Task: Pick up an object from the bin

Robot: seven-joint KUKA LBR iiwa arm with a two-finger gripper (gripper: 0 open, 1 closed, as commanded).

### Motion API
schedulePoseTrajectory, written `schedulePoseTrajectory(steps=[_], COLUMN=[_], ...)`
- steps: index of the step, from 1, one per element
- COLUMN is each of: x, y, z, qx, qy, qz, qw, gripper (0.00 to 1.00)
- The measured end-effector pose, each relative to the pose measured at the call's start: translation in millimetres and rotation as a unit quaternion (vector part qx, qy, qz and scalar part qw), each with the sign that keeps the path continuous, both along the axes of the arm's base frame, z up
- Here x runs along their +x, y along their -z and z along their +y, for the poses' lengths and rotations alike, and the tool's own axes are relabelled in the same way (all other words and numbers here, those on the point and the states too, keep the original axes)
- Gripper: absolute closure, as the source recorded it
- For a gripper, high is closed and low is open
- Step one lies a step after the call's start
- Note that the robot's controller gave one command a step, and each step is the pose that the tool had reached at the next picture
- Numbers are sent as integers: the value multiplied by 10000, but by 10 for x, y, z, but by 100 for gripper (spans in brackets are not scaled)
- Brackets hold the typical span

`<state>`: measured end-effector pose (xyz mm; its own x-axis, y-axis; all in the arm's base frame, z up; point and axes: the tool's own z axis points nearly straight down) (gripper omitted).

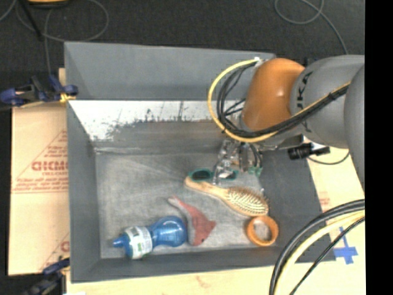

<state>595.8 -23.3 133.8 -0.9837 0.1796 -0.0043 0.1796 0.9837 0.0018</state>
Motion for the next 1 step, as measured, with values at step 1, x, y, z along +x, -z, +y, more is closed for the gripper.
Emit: schedulePoseTrajectory(steps=[1], x=[7], y=[-123], z=[0], qx=[0], qy=[-2], qz=[-16], qw=[10000], gripper=[100])
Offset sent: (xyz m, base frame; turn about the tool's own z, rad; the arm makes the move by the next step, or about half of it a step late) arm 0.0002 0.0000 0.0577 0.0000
